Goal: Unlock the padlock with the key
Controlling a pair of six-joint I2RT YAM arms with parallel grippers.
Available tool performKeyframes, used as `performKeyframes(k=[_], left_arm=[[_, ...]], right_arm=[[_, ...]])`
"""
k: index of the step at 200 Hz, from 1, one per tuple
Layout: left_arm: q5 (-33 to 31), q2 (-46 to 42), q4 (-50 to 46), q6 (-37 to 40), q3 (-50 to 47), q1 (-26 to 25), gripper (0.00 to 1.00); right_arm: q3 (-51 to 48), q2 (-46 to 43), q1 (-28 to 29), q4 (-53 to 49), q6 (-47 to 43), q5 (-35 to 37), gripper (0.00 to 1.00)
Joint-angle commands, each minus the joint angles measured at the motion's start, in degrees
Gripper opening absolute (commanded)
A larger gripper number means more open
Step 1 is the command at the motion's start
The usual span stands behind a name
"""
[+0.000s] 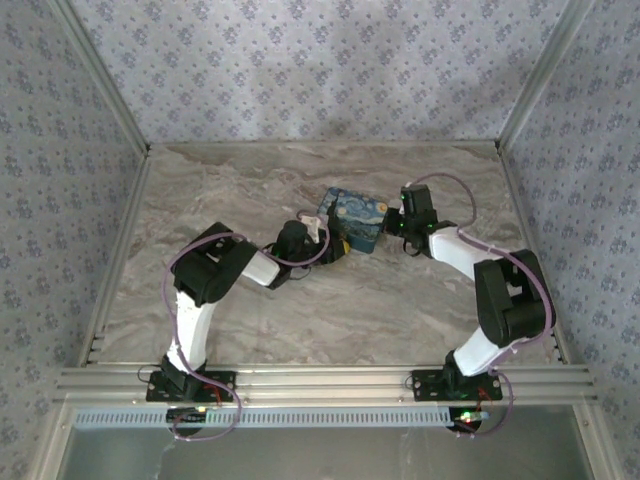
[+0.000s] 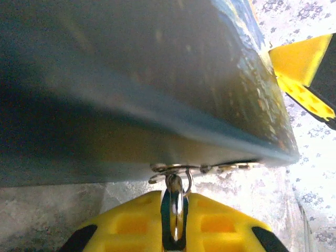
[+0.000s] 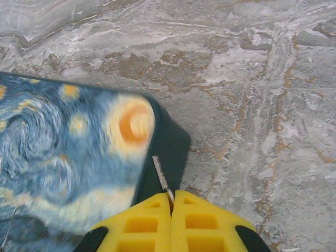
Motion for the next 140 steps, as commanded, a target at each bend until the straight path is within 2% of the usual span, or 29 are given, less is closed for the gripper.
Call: performKeyframes(k=[1,57,116,140], left_arm=[[3.7,0.4,-24.1,0.9,-0.7,0.3,0.05],[6.6,-2.3,-32.5,0.7,2.6,1.1,0.05],[8.8,-3.8,-32.0,-3.8,5.6,1.3,0.05],[8.5,-4.7,-31.0,-5.5,6.1,1.3,0.05]], right_arm=[[-1.7,-4.1,-0.5,-0.9,0.2,-1.3,0.0],[-7.5,-14.9,-1.4,-2.8,0.5,-5.5,0.0],[-12.9,-22.5,-1.2,-3.8,1.4,-18.6,0.0],[-15.3,-22.9,1.9,-4.3,1.7,-17.9,0.0]])
